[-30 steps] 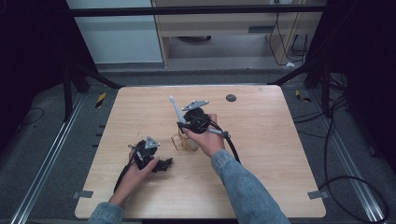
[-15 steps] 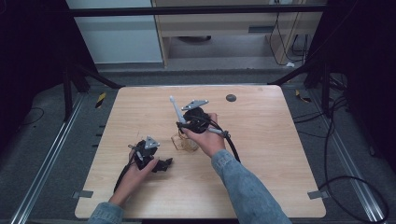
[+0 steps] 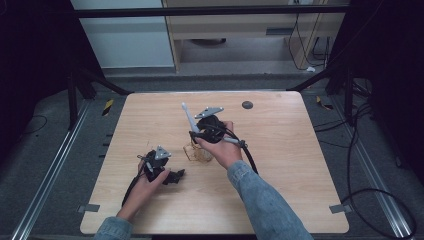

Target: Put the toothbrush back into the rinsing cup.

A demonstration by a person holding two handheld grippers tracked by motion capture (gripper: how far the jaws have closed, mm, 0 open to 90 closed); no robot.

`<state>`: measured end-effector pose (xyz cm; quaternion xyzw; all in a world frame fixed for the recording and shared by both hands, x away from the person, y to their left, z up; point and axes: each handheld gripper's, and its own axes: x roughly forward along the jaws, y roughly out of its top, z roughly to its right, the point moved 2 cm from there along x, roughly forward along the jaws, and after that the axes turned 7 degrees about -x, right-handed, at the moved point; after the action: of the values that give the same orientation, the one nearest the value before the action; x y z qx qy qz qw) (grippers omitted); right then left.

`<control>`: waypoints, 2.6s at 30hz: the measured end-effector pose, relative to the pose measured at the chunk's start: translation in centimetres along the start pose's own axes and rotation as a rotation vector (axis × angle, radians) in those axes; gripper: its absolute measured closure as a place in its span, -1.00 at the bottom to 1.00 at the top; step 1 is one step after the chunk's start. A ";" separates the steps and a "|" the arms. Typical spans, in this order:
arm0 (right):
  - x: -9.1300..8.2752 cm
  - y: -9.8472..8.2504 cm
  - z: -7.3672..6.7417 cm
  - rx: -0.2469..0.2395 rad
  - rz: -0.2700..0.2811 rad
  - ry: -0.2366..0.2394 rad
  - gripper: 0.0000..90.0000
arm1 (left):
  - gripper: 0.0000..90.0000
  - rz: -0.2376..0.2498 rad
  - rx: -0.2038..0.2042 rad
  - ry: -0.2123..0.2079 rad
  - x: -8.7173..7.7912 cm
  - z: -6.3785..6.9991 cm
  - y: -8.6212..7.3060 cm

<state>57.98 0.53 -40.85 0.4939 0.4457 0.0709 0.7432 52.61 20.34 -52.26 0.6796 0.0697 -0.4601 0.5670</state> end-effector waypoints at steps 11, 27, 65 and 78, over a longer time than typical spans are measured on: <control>-0.8 0.2 0.1 0.003 0.004 -0.008 -0.20 | -1.00 0.000 0.000 0.000 0.0 0.0 0.0; -2.1 0.2 0.8 -0.005 0.030 -0.013 -0.56 | -1.00 0.002 -0.002 0.000 0.0 0.0 0.0; -6.2 -2.5 3.6 0.023 0.066 -0.070 -0.73 | -1.00 -0.001 0.002 0.000 0.0 0.0 0.0; -7.9 -4.9 5.0 0.035 0.054 -0.102 -0.71 | -1.00 0.000 0.001 0.000 0.0 0.0 0.0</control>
<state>55.35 -9.59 -39.51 0.5217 0.3946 0.0580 0.7542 52.62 20.32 -52.26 0.6798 0.0697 -0.4602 0.5667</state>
